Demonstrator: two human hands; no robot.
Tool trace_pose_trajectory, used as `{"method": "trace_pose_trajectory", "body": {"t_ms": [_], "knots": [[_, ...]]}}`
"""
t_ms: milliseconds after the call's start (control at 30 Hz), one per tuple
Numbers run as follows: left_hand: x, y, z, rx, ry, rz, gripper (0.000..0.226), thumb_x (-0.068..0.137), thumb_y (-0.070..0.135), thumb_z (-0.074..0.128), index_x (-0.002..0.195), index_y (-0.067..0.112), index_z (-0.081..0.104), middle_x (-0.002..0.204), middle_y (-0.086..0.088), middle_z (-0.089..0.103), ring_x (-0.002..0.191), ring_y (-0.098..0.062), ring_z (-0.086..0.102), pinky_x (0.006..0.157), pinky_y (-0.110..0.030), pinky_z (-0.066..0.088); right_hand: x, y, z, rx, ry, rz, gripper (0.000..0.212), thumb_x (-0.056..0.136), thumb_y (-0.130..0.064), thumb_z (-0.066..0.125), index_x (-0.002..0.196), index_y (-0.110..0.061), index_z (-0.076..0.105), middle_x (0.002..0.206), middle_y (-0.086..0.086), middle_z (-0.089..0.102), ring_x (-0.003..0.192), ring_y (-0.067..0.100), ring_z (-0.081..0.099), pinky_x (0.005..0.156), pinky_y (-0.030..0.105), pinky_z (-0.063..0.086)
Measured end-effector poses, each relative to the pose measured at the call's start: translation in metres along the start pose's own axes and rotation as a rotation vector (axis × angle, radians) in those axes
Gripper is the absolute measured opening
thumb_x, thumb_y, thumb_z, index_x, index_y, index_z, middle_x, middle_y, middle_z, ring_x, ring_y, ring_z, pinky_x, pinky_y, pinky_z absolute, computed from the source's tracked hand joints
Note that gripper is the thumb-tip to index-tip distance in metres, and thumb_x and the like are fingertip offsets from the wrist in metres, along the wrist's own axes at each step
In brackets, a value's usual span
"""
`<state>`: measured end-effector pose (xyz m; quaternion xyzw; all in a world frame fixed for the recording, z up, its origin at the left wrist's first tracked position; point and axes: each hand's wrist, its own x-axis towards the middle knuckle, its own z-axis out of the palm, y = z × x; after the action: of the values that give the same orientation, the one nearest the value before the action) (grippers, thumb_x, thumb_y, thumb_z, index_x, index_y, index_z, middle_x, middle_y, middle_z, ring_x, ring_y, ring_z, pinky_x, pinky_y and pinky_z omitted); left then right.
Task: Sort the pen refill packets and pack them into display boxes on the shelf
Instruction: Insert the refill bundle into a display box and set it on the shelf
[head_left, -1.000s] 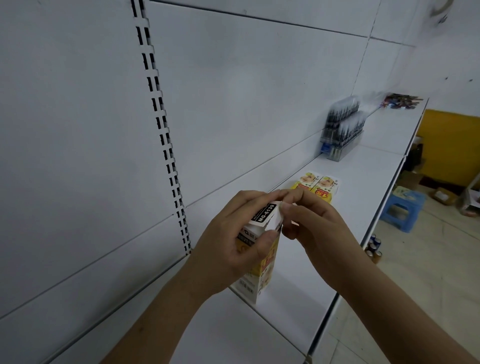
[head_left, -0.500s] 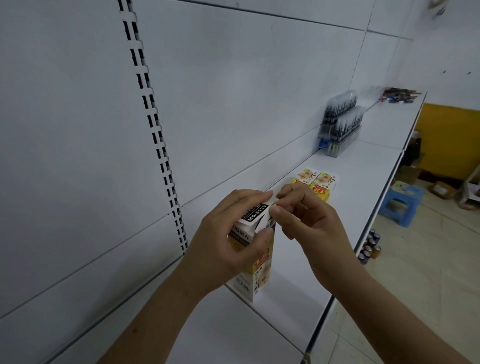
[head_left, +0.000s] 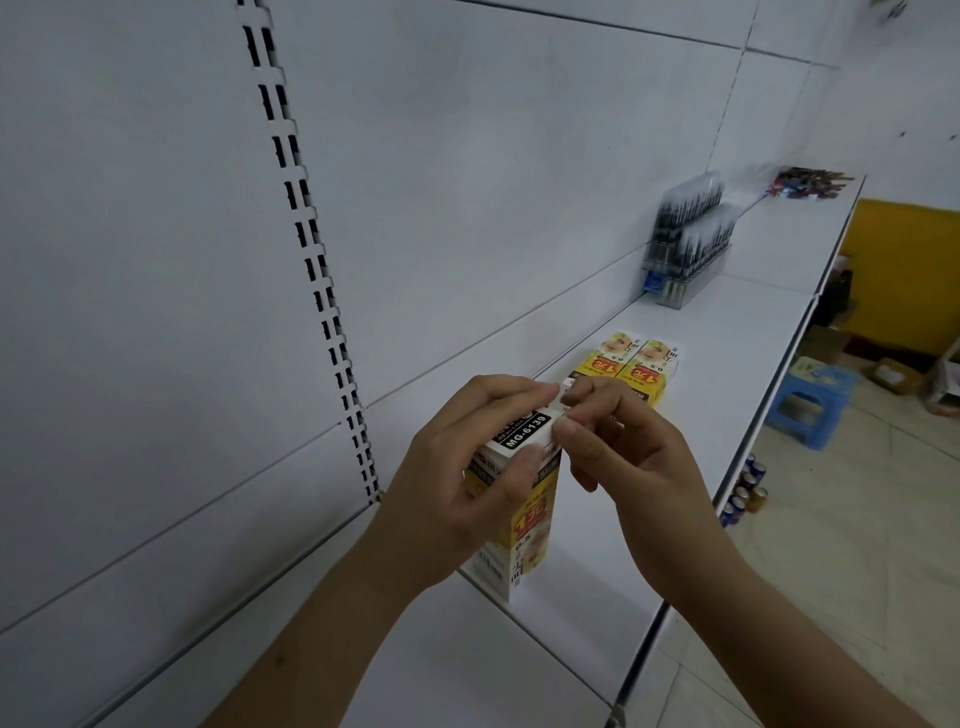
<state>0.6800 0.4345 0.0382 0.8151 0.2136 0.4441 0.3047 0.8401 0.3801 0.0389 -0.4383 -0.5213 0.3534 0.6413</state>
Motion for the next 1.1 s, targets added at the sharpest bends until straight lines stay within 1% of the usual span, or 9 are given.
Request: {"method": "trace_pose_trajectory", "body": {"t_ms": [167, 267, 400, 500, 600, 767, 867, 967, 1100], "knots": [[0.000, -0.003, 0.000, -0.005, 0.014, -0.007, 0.045, 0.095, 0.031, 0.041, 0.131, 0.013, 0.060, 0.126, 0.006, 0.055, 0.124, -0.014, 0.053, 0.090, -0.021, 0.052, 0.002, 0.002, -0.005, -0.384, 0.036, -0.260, 0.022, 0.084, -0.035, 0.069, 0.105, -0.034, 0.061, 0.111, -0.005, 0.056, 0.083, 0.017, 0.060, 0.065, 0.025, 0.055], [0.000, -0.001, 0.003, -0.055, 0.014, -0.030, 0.046, 0.094, 0.032, 0.041, 0.130, 0.013, 0.060, 0.125, 0.004, 0.055, 0.124, -0.015, 0.052, 0.089, -0.019, 0.052, 0.002, 0.005, -0.008, -0.648, 0.012, -0.567, 0.017, 0.089, -0.022, 0.065, 0.106, -0.027, 0.066, 0.116, -0.006, 0.057, 0.094, 0.009, 0.058, 0.070, 0.017, 0.048], [0.000, -0.003, 0.002, -0.145, -0.019, -0.073, 0.049, 0.092, 0.031, 0.042, 0.137, 0.014, 0.054, 0.128, 0.000, 0.052, 0.126, -0.020, 0.050, 0.092, -0.021, 0.051, -0.003, 0.015, -0.007, -0.780, 0.015, -0.675, 0.016, 0.090, -0.018, 0.063, 0.103, -0.013, 0.071, 0.109, -0.003, 0.065, 0.105, 0.006, 0.056, 0.082, 0.017, 0.044], [0.000, -0.003, -0.004, -0.190, -0.082, -0.114, 0.051, 0.093, 0.034, 0.040, 0.140, 0.018, 0.051, 0.132, 0.002, 0.049, 0.128, -0.023, 0.049, 0.092, -0.029, 0.053, -0.007, 0.021, -0.004, -0.721, 0.008, -0.625, 0.020, 0.091, -0.019, 0.061, 0.111, -0.018, 0.065, 0.114, -0.006, 0.062, 0.110, 0.005, 0.055, 0.084, 0.018, 0.043], [0.002, -0.004, -0.011, -0.182, -0.116, -0.144, 0.045, 0.100, 0.032, 0.035, 0.139, 0.019, 0.053, 0.133, 0.005, 0.050, 0.131, -0.014, 0.047, 0.091, -0.022, 0.052, -0.009, 0.021, -0.003, -0.731, -0.009, -0.590, 0.026, 0.094, -0.039, 0.057, 0.115, -0.025, 0.057, 0.118, -0.008, 0.058, 0.114, 0.003, 0.050, 0.087, 0.019, 0.043], [0.006, -0.005, -0.022, -0.121, -0.211, -0.187, 0.041, 0.104, 0.022, 0.034, 0.142, 0.026, 0.050, 0.125, 0.007, 0.055, 0.123, -0.013, 0.052, 0.085, -0.023, 0.054, -0.023, 0.032, 0.011, -0.706, -0.006, -0.508, 0.060, 0.081, -0.041, 0.068, 0.132, -0.023, 0.042, 0.136, -0.006, 0.043, 0.120, 0.006, 0.048, 0.091, 0.014, 0.047], [0.010, -0.003, -0.028, -0.041, -0.196, -0.220, 0.039, 0.106, 0.023, 0.034, 0.139, 0.026, 0.053, 0.123, 0.010, 0.054, 0.117, -0.005, 0.053, 0.082, -0.016, 0.050, -0.039, 0.046, 0.023, -0.605, 0.058, -0.174, 0.079, 0.074, -0.045, 0.074, 0.139, -0.032, 0.030, 0.139, -0.017, 0.038, 0.112, 0.001, 0.054, 0.085, 0.010, 0.049], [0.011, 0.002, -0.028, 0.021, -0.202, -0.257, 0.041, 0.103, 0.036, 0.036, 0.141, 0.030, 0.050, 0.125, 0.016, 0.051, 0.116, 0.001, 0.053, 0.089, -0.024, 0.053, -0.050, 0.060, 0.029, -0.796, -0.058, 0.183, 0.067, 0.079, -0.051, 0.070, 0.129, -0.045, 0.027, 0.119, -0.027, 0.046, 0.111, 0.000, 0.055, 0.082, 0.009, 0.044], [0.007, 0.017, -0.021, 0.394, -0.229, -0.239, 0.070, 0.082, 0.076, 0.042, 0.145, 0.047, 0.034, 0.131, 0.032, 0.040, 0.111, 0.009, 0.053, 0.084, -0.021, 0.053, -0.049, 0.067, 0.025, -0.841, -0.086, 0.263, 0.046, 0.083, -0.050, 0.065, 0.109, -0.042, 0.028, 0.098, -0.022, 0.050, 0.096, 0.007, 0.059, 0.079, 0.019, 0.049]]}}
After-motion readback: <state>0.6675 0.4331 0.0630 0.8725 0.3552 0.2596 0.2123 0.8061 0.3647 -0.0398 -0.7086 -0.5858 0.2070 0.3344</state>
